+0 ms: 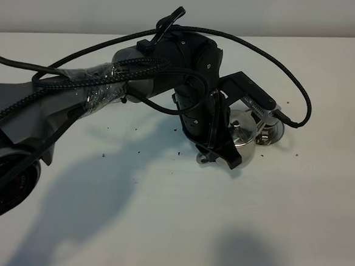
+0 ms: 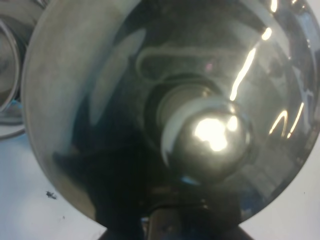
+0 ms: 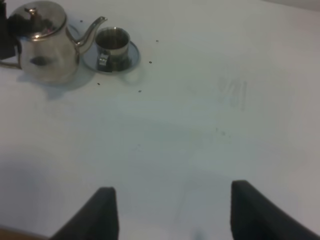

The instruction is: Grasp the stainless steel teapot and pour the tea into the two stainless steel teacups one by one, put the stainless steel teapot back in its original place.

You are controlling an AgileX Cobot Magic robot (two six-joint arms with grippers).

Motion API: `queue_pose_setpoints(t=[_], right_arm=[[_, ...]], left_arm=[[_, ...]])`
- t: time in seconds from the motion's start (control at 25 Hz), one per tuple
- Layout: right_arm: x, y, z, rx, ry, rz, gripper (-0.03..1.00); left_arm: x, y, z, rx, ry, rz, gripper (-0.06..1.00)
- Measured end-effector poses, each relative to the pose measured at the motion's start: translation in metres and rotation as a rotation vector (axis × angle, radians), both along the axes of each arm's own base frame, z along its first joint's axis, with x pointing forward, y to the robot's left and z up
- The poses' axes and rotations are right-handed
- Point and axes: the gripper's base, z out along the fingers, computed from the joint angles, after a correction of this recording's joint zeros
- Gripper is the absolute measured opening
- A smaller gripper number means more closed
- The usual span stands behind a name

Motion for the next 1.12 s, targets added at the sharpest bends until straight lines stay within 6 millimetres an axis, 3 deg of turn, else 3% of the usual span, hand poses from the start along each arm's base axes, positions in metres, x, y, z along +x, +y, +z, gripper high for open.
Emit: queue_pose_setpoints(t=[0.64,0.96,1.12], right_arm=[[0.000,0.000,0.000,0.000,0.000,0.000,0.48],[0.000,0.000,0.000,0.000,0.000,0.000,0.48],[0.000,0.000,0.000,0.000,0.000,0.000,0.48]], left_arm=[[0.000,0.001,-0.002,0.007,0.004,-0.003,0.22],[-0.005,0.012,0.047,0.000,-0.102,-0.047,0.22],[-0.008,0.018,0.060,0.021,-0.123,-0.072,0.22]])
